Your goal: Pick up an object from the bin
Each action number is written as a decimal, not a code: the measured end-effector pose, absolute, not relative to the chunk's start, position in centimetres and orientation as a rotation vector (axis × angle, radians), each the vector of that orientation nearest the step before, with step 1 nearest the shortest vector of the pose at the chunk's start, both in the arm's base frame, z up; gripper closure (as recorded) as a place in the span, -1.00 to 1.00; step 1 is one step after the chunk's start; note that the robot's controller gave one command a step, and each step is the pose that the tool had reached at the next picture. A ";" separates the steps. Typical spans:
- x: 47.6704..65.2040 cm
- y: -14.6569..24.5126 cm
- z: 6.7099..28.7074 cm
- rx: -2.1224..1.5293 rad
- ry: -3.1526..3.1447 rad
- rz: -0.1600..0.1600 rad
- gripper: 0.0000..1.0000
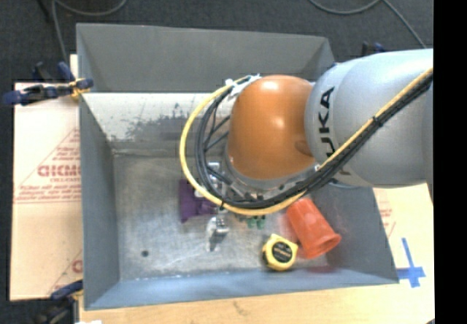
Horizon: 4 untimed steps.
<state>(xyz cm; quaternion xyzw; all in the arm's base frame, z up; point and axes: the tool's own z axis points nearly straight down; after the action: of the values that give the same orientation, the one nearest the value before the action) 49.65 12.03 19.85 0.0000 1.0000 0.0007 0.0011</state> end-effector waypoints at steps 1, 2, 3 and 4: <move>51.5 8.4 14.1 -0.019 3.132 0.002 -1.00; 54.2 6.8 13.0 0.347 3.124 0.001 -1.00; 58.4 5.8 13.8 0.539 3.092 0.000 -1.00; 58.2 6.0 10.2 0.330 3.119 0.001 -1.00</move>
Offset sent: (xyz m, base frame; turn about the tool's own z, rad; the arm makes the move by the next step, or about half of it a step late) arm 0.0746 -0.0633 -0.0469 0.4765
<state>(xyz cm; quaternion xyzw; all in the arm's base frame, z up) 58.22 6.01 10.23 0.1051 0.9945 0.0003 0.0028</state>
